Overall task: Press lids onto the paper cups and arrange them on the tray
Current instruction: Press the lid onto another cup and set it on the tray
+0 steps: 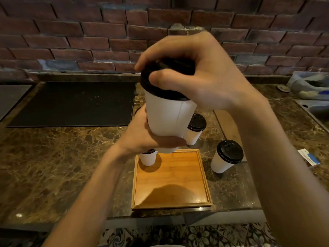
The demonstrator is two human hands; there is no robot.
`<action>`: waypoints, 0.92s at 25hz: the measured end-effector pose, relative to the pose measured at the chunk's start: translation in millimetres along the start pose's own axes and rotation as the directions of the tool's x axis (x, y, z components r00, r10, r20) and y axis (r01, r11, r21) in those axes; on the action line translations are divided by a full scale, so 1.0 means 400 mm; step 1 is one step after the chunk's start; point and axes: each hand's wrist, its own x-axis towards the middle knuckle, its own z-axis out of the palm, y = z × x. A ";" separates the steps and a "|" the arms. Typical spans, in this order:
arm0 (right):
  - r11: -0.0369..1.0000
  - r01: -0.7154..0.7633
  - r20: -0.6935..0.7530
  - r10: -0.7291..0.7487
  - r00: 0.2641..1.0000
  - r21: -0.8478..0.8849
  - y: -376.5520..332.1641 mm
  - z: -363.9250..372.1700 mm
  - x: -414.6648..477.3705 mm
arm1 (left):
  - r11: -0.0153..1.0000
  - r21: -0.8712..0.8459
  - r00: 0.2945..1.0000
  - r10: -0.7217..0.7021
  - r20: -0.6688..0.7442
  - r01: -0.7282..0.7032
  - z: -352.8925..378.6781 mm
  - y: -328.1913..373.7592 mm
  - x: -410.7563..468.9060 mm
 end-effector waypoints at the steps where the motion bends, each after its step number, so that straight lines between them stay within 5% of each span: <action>1: 1.000 0.004 0.044 -0.005 0.999 0.015 0.004 -0.005 0.001 | 1.000 0.001 1.000 -0.021 0.022 0.021 -0.003 -0.002 0.000; 3: 0.991 -0.118 0.052 0.121 0.991 -0.066 0.009 0.010 0.008 | 0.999 0.050 0.996 -0.007 -0.088 0.011 0.011 -0.012 0.000; 5: 0.929 -0.300 -0.066 0.293 0.954 -0.217 0.015 0.045 0.021 | 0.990 0.139 0.961 0.058 -0.271 -0.021 0.038 -0.024 0.000; 7: 0.886 -0.358 -0.205 0.307 0.929 -0.295 0.015 0.066 0.024 | 0.987 0.159 0.928 0.085 -0.362 -0.029 0.055 -0.033 -0.003; 9: 0.948 -0.240 -0.189 0.202 0.961 -0.209 0.015 0.053 0.024 | 0.996 0.089 0.954 0.054 -0.294 -0.029 0.037 -0.037 -0.002; 12: 0.999 -0.054 0.098 0.054 0.994 0.000 0.022 0.020 0.009 | 0.999 -0.015 0.998 -0.047 -0.034 0.047 0.000 -0.034 -0.009; 15: 0.993 -0.118 0.199 0.114 0.973 0.013 0.028 0.016 -0.008 | 0.997 0.015 0.997 -0.073 -0.022 0.074 0.006 -0.027 -0.018; 18: 0.894 -0.365 -0.023 0.373 0.928 -0.261 0.025 0.056 -0.016 | 0.986 0.156 0.961 -0.005 -0.276 0.050 0.053 -0.017 -0.029; 20: 0.891 -0.363 -0.217 0.310 0.926 -0.274 0.008 0.072 -0.015 | 0.987 0.162 0.924 0.046 -0.379 0.018 0.070 -0.010 -0.031; 23: 0.980 -0.193 -0.124 0.187 0.974 -0.038 -0.001 0.040 -0.008 | 0.998 0.037 0.976 0.050 -0.213 -0.043 0.035 -0.010 -0.027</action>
